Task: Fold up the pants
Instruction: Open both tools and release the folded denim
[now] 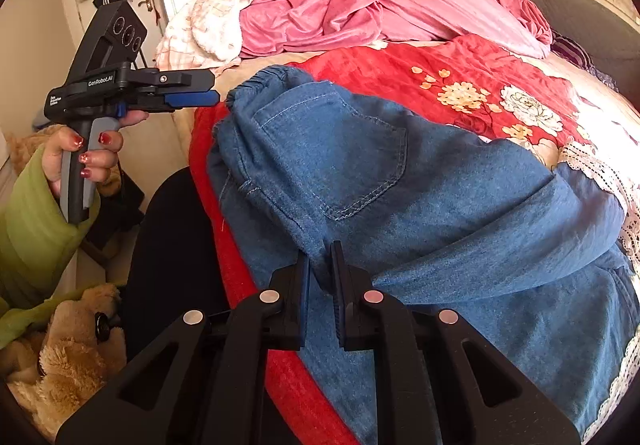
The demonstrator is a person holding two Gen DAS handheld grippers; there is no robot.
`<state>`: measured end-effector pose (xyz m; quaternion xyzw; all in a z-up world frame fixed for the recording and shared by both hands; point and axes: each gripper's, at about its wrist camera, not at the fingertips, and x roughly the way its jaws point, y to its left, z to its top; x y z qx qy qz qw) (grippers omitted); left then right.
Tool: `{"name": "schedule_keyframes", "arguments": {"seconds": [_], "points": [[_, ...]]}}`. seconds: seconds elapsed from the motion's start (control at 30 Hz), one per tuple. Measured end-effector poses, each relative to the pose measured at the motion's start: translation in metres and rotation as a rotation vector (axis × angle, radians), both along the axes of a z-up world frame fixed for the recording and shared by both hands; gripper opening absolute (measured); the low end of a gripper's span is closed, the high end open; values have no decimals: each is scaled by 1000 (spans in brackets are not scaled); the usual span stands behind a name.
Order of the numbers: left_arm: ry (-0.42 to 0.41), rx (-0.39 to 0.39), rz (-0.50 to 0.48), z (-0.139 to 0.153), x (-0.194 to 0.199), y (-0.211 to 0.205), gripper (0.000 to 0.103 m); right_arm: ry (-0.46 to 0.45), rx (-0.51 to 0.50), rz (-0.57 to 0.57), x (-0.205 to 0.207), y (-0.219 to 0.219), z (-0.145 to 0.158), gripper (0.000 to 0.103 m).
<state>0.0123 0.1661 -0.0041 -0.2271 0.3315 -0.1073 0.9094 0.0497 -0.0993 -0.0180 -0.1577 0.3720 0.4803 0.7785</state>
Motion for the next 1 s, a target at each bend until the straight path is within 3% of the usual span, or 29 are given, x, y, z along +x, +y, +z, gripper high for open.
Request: {"name": "schedule_keyframes", "arguments": {"seconds": [0.1,0.17,0.23,0.27,0.33,0.43,0.5,0.6,0.7,0.9,1.0], "points": [[67,86,10,-3,20,-11,65,5,-5,-6,1,1,-1,11],[77,71,-5,-8,30,-14,64,6,0,-11,1,0,-1,11],[89,67,-6,-10,37,-18,35,-1,-3,-10,0,0,0,11],[97,82,-5,-10,39,-22,34,-3,-7,-12,0,0,-1,11],[93,134,2,-5,35,-27,33,-7,-7,-15,-1,0,1,11],[68,229,9,9,15,-32,33,-25,8,-2,-8,-1,6,21],[98,276,15,3,7,-32,33,-20,15,11,-10,2,5,24],[163,280,20,-18,7,-31,34,1,-24,16,-11,10,-5,29],[163,303,26,-22,9,-34,36,21,-35,19,-12,11,-4,32],[162,307,30,-26,9,-37,38,-12,95,-43,-8,-6,30,43],[165,300,45,-27,7,-35,43,-29,85,-91,1,2,29,43]]}}
